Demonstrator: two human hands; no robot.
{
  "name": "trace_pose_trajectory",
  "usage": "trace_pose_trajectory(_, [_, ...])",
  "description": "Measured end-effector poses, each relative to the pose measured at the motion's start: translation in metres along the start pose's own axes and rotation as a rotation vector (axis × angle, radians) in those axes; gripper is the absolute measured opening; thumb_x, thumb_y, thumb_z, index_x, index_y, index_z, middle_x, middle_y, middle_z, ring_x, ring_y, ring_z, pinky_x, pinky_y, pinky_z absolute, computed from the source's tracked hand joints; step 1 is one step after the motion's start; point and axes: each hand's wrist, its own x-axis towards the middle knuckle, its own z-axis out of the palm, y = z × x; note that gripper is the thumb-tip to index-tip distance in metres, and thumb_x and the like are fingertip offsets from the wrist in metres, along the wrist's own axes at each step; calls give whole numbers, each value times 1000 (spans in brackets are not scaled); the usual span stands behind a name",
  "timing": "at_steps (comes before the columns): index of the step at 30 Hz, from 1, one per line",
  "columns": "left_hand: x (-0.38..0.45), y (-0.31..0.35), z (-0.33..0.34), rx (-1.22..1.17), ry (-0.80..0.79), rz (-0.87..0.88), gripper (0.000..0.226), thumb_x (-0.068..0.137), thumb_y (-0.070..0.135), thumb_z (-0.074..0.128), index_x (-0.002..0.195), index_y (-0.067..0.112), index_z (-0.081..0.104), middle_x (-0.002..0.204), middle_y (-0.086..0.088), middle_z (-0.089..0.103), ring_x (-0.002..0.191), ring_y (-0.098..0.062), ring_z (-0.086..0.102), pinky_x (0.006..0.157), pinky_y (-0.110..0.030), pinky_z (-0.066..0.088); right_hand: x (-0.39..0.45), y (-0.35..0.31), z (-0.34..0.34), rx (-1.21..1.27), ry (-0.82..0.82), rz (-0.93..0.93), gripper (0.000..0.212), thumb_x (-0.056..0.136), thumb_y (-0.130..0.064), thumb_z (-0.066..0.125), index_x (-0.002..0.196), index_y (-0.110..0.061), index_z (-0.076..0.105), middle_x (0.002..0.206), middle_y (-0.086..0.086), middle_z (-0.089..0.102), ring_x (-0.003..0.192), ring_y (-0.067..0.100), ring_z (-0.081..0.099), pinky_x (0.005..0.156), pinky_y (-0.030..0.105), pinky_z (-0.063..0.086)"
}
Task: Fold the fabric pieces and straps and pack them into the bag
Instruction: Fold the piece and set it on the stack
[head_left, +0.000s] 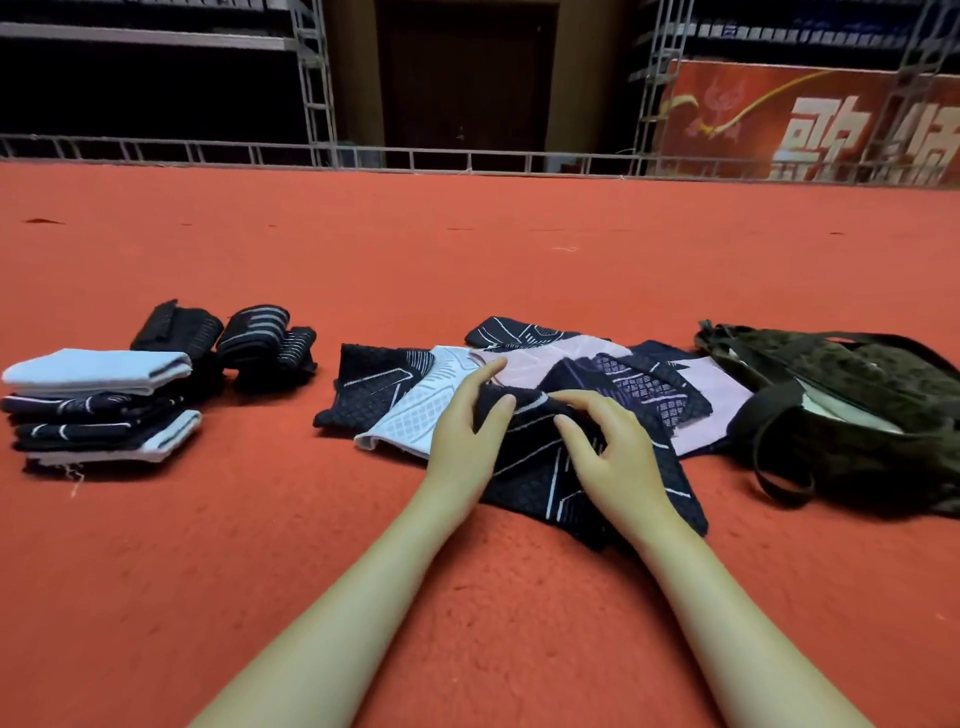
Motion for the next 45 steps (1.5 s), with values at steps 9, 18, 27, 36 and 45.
trace_pose_trajectory(9, [6, 9, -24, 149, 159, 136, 30, 88, 7, 60, 98, 35, 57, 101, 25, 60, 98, 11, 53, 89, -7, 36, -5, -1, -20, -152, -11, 35, 36, 77, -53, 51, 93, -27, 68, 91, -19, 64, 91, 4, 56, 95, 34, 36])
trace_pose_trajectory(18, [22, -20, -59, 260, 341, -39, 14, 87, 15, 63, 100, 19, 63, 98, 5, 65, 98, -12, 59, 83, -23, 42, -1, 8, -28, 109, 13, 270, 17, 79, -13, 71, 89, -26, 66, 88, -9, 69, 84, 9, 61, 77, 30, 49])
trace_pose_trajectory(27, [24, -30, -68, 244, 315, -211, 12, 90, 17, 60, 101, 21, 63, 108, 6, 63, 109, -10, 56, 93, -26, 41, -7, 14, -9, 187, -63, 344, 19, 87, -11, 62, 105, -17, 64, 97, 3, 70, 91, 19, 65, 89, 38, 50])
trace_pose_trajectory(36, [13, -25, -47, 742, 176, 48, 24, 84, 21, 62, 108, 23, 64, 108, 0, 57, 105, -21, 49, 91, -34, 40, -2, 11, -18, 432, 88, 564, 21, 83, -10, 66, 103, -17, 64, 63, 2, 49, 55, 9, 45, 55, 24, 36])
trace_pose_trajectory(45, [8, -25, -16, 134, -86, -414, 28, 96, 7, 36, 111, 3, 60, 76, -3, 65, 55, -14, 57, 54, -19, 49, -14, -3, 17, 89, -73, 315, 33, 86, 0, 56, 103, -26, 65, 88, -5, 62, 82, 5, 56, 78, 18, 42])
